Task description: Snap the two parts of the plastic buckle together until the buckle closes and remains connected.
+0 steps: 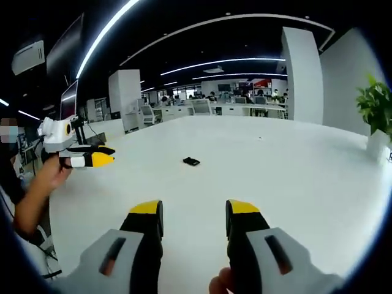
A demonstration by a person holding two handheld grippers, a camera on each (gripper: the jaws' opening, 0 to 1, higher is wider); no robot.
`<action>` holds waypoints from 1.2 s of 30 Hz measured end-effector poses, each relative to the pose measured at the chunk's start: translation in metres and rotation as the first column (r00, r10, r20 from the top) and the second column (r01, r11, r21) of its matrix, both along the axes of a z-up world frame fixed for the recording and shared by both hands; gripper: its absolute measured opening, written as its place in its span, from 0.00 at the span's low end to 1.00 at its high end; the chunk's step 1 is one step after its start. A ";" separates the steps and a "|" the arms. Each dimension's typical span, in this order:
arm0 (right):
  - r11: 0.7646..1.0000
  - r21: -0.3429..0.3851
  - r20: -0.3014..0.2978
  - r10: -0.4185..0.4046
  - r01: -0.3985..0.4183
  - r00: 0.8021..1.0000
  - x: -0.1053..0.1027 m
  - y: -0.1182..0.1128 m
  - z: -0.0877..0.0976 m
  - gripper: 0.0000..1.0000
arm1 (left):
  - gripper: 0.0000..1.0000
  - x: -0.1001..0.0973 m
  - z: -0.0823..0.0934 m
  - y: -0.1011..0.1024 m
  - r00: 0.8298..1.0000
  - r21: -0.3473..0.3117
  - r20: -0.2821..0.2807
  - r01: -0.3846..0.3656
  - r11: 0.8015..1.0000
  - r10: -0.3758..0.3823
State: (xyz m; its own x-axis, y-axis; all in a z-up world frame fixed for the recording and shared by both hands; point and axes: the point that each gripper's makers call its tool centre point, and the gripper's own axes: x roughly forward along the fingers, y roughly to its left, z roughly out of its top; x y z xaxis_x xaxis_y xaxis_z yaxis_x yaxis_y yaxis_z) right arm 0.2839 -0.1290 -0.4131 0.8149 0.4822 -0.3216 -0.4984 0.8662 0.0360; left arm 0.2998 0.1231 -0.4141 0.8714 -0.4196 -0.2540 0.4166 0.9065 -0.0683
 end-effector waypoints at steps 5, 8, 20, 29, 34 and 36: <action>0.999 0.024 0.006 -0.029 0.029 1.000 -0.014 -0.006 0.004 0.41 | 0.34 -0.013 0.007 0.007 0.999 0.001 0.023 -0.032 0.999 0.032; 0.998 0.042 0.007 -0.046 0.045 0.999 -0.022 -0.010 0.005 0.41 | 0.35 -0.021 0.007 0.009 0.999 0.008 0.022 -0.047 0.999 0.047; 0.997 0.060 -0.018 -0.049 0.050 0.999 -0.030 -0.013 -0.007 0.41 | 0.35 -0.031 0.005 0.014 0.999 -0.008 0.013 -0.051 0.999 0.052; 0.999 0.032 -0.018 -0.039 0.040 0.999 -0.029 -0.013 -0.009 0.41 | 0.36 -0.037 0.001 0.012 0.999 0.010 0.000 -0.043 0.999 0.043; 0.999 0.027 -0.015 -0.031 0.031 0.999 -0.028 -0.010 -0.008 0.41 | 0.36 -0.036 0.001 0.013 0.999 0.022 0.004 -0.052 0.998 0.051; 0.999 0.026 -0.013 -0.029 0.029 0.999 -0.027 -0.010 -0.008 0.41 | 0.36 -0.035 0.003 0.014 0.998 0.027 0.015 -0.058 0.998 0.058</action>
State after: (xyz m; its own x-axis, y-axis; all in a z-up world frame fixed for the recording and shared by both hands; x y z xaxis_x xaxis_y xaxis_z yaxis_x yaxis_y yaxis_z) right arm 0.2565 -0.1391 -0.4206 0.8246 0.4667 -0.3197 -0.4722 0.8791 0.0651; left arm 0.2648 0.1367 -0.4111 0.8976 -0.3613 -0.2526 0.3640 0.9306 -0.0374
